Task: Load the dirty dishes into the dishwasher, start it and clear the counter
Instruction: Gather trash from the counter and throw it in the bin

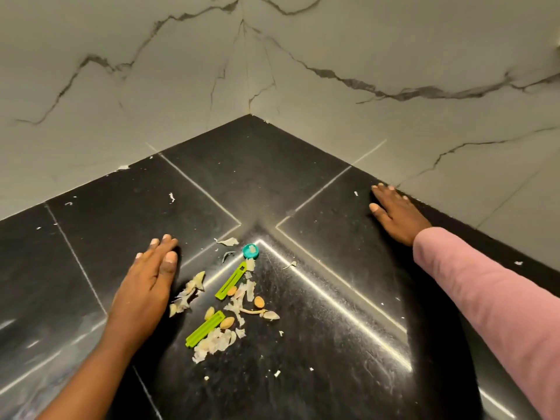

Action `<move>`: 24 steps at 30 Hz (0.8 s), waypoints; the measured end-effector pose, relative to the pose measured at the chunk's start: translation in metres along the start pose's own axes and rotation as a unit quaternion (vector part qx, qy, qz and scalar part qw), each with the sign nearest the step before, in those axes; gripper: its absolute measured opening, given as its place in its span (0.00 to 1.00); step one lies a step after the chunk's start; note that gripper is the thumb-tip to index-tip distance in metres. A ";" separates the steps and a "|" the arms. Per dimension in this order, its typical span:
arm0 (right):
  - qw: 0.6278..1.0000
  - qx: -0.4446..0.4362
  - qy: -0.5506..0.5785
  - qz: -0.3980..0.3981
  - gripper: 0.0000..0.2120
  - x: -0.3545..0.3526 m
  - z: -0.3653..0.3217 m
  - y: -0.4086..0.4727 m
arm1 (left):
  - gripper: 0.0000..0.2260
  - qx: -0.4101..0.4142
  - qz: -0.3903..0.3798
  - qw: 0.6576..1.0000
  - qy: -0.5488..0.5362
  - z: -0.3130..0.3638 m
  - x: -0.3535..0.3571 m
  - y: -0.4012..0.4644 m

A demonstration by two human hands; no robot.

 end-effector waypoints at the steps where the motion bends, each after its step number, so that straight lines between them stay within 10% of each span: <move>1: 0.999 -0.029 0.011 -0.010 0.26 0.005 -0.026 0.004 | 0.25 -0.005 0.001 1.000 -0.008 0.002 -0.001 -0.001; 11: 0.919 -0.383 0.014 -0.092 0.25 0.082 -0.290 -0.141 | 0.15 0.026 -0.015 0.995 -0.091 0.021 -0.006 -0.005; 17: 0.918 -0.341 0.077 -0.188 0.31 0.078 -0.283 -0.213 | 0.23 0.087 -0.126 0.983 -0.102 0.035 0.019 -0.026; 21: 0.946 -0.264 0.031 -0.187 0.50 0.060 -0.229 -0.268 | 0.21 0.081 -0.150 0.971 -0.165 0.056 0.022 -0.069; 24: 0.956 -0.257 -0.066 -0.120 0.46 0.071 -0.199 -0.348 | 0.17 0.041 -0.127 0.967 -0.218 0.058 0.010 -0.092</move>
Point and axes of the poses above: each hand's wrist, its own y-axis towards the middle knuckle, its own x-axis out of the palm, z = x × y, the point moved 10 cm from there along y, towards the middle knuckle, and after that the axes turned 8 degrees about x, right-handed, at the moved point
